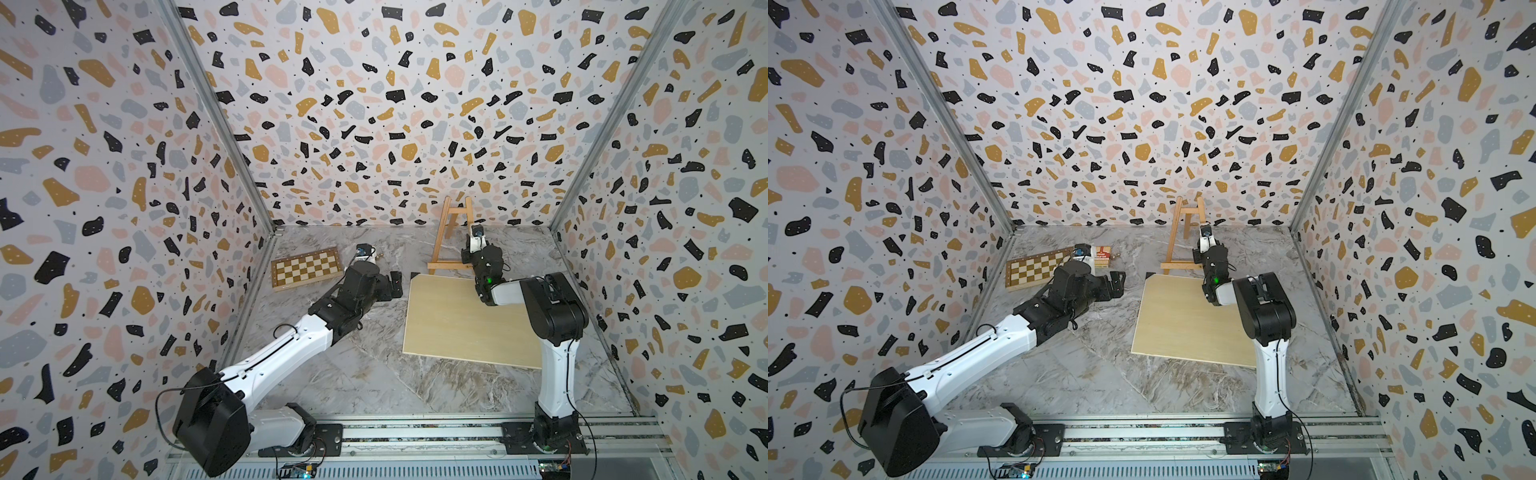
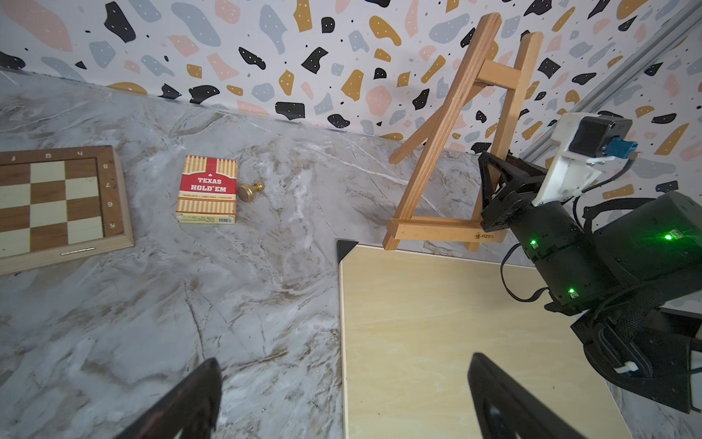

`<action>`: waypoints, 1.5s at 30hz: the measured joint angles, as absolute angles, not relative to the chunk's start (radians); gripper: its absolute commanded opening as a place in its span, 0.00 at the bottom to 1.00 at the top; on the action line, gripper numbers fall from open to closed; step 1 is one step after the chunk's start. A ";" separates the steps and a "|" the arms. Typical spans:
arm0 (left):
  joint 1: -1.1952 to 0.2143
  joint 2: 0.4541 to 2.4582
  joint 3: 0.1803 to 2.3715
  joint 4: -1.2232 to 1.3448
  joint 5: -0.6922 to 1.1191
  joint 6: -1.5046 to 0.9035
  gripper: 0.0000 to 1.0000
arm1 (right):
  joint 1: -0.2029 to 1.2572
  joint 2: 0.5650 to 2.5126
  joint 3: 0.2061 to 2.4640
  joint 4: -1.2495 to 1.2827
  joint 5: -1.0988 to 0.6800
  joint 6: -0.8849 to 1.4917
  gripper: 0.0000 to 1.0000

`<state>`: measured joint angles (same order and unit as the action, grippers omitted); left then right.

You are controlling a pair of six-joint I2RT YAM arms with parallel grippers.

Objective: Assemble the easel
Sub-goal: Place the easel at the center of the board.

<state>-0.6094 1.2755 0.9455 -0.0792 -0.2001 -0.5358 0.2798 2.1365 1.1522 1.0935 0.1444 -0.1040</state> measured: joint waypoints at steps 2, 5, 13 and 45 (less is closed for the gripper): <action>-0.608 1.280 0.945 -0.077 -0.200 -0.535 0.99 | 0.274 2.148 1.164 1.098 0.134 -0.107 0.00; -0.604 1.288 0.945 -0.073 -0.200 -0.535 0.99 | 0.265 2.165 1.173 1.113 0.111 -0.106 0.00; -0.602 1.317 0.945 -0.065 -0.199 -0.535 0.99 | 0.260 2.175 1.174 1.129 0.097 -0.106 0.05; -0.589 1.333 0.945 -0.065 -0.173 -0.551 0.99 | 0.367 2.262 1.260 1.106 0.282 -0.077 0.27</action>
